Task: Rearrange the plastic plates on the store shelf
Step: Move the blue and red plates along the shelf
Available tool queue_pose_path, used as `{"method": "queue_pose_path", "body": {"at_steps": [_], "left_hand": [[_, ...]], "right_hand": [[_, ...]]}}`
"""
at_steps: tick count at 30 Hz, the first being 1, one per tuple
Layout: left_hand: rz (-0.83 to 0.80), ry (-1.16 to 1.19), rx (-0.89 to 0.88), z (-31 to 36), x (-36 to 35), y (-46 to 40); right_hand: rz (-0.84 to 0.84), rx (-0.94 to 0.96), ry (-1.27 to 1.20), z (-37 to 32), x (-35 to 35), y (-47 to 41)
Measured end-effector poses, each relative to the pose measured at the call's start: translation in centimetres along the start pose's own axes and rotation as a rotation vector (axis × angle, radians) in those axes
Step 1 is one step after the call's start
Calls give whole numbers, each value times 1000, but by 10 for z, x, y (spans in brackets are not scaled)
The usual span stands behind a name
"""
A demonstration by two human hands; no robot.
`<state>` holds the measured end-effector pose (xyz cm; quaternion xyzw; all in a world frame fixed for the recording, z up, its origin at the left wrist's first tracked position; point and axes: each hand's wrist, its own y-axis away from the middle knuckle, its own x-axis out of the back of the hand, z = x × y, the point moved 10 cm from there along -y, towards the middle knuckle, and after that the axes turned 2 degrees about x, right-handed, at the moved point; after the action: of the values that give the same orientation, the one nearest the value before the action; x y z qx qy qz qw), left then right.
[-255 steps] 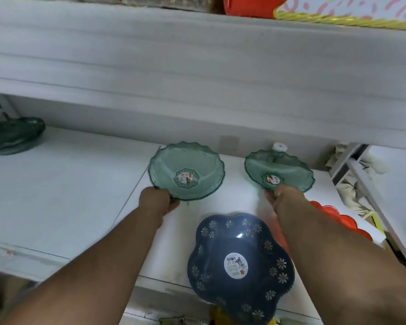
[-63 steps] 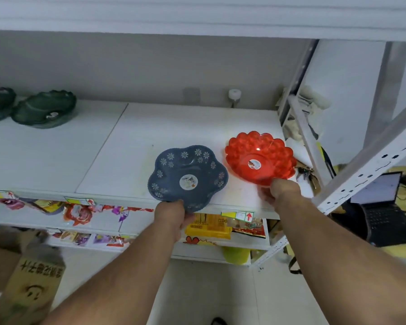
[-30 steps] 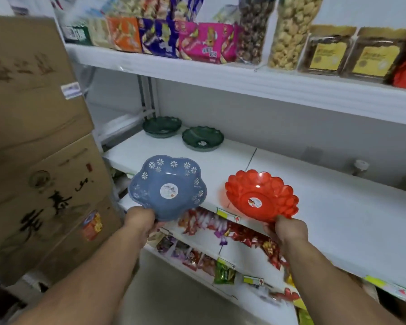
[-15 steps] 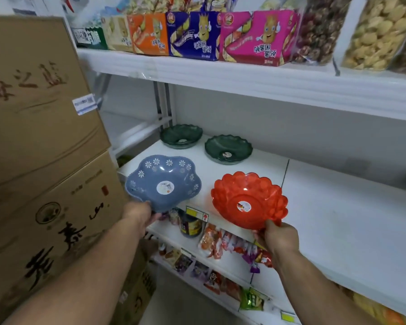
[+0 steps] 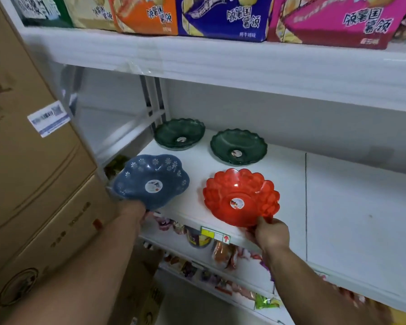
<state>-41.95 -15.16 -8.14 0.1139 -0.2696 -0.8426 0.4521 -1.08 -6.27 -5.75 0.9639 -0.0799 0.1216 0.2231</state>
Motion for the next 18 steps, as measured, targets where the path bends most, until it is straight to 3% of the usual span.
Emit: {"method": "queue_pose_path", "body": {"at_steps": [8, 12, 18], "left_hand": [[13, 122, 73, 12, 3, -33], [3, 3, 57, 8, 6, -44], [-35, 135, 115, 5, -8, -32]], "right_hand": [[6, -52, -4, 2, -54, -8], [-13, -80, -36, 12, -62, -14], [-73, -126, -96, 20, -59, -20]]}}
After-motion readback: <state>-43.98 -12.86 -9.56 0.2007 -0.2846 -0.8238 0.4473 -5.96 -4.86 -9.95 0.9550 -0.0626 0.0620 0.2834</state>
